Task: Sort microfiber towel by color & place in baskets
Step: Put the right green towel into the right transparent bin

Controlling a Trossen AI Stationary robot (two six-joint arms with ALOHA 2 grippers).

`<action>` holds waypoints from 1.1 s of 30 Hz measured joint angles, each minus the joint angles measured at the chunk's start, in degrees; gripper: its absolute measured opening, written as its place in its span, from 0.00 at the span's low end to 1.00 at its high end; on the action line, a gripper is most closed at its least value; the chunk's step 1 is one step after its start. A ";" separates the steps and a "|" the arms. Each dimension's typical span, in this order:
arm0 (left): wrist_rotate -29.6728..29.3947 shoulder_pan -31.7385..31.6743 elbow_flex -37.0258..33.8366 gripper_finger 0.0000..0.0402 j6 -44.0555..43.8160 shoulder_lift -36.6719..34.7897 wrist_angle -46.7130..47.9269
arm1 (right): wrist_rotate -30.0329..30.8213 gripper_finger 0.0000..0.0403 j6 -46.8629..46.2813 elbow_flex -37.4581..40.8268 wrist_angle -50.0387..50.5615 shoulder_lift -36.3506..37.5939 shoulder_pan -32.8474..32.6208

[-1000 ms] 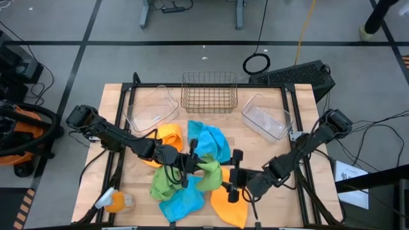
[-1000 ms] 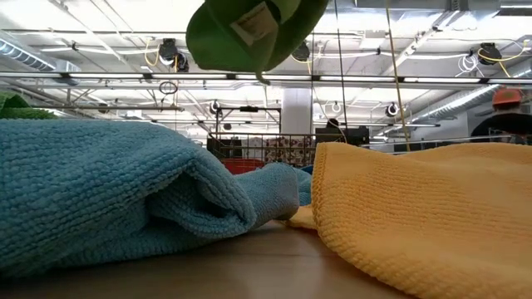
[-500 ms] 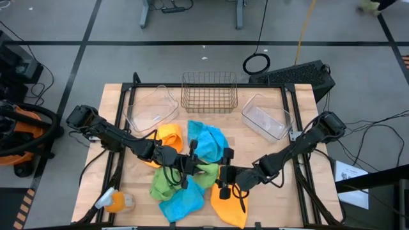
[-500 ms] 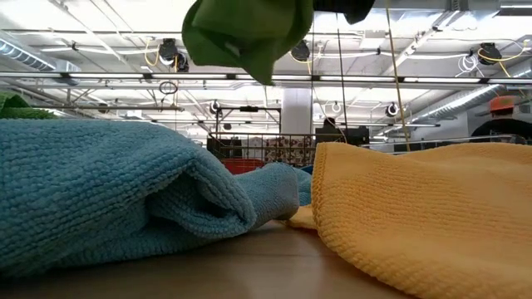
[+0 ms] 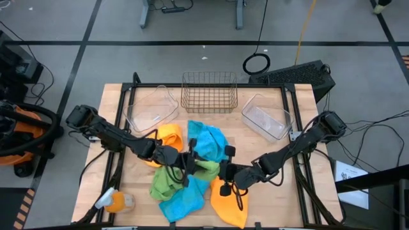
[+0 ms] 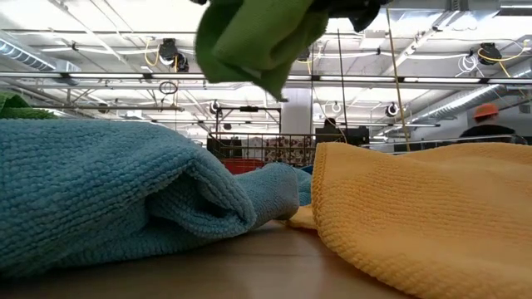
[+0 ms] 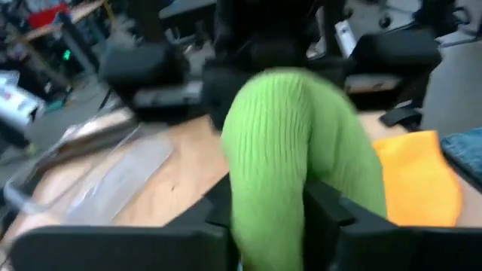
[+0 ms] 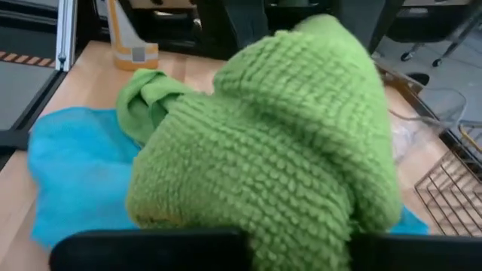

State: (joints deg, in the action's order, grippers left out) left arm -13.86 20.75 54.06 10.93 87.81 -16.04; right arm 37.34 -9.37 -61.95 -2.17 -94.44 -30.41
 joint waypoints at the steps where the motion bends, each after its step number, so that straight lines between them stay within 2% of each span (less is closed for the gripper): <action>1: -1.14 0.00 0.02 0.34 -0.55 -0.02 0.82 | 0.06 0.05 -0.46 0.00 1.14 0.52 -0.05; 4: -5.52 0.04 0.02 0.48 -1.53 -0.38 3.16 | 1.75 0.03 -1.44 0.00 5.23 2.52 -0.25; 7: -9.17 0.02 0.02 0.61 -1.63 -0.98 3.88 | 6.32 0.03 -3.26 0.00 11.19 5.03 -0.49; 12: -15.01 0.33 0.04 0.73 -3.22 -2.26 6.16 | 11.29 0.03 -8.93 -0.02 25.07 9.85 -0.47; 15: -18.50 0.06 0.02 0.75 -5.79 -2.81 8.15 | 14.55 0.04 -13.09 -0.02 35.06 12.87 0.10; 19: -18.98 -0.82 0.02 0.75 -7.73 -3.20 12.18 | 17.94 0.04 -19.65 -0.02 49.03 17.07 2.55; 25: -18.07 -1.62 0.02 0.75 -9.09 -3.30 14.48 | 17.31 0.04 -29.22 -0.02 67.78 22.31 10.59; 29: -16.86 -1.62 0.02 0.75 -9.14 -3.30 14.62 | 13.68 0.04 -30.09 -0.02 74.99 23.96 17.70; 33: -14.64 -1.40 0.02 0.75 -9.36 -3.30 14.59 | 9.82 0.04 -24.31 2.27 74.44 24.76 23.62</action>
State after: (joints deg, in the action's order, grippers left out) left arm -28.50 19.35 54.08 1.57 84.51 -1.45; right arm 47.17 -33.67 -59.69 72.27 -69.68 -6.79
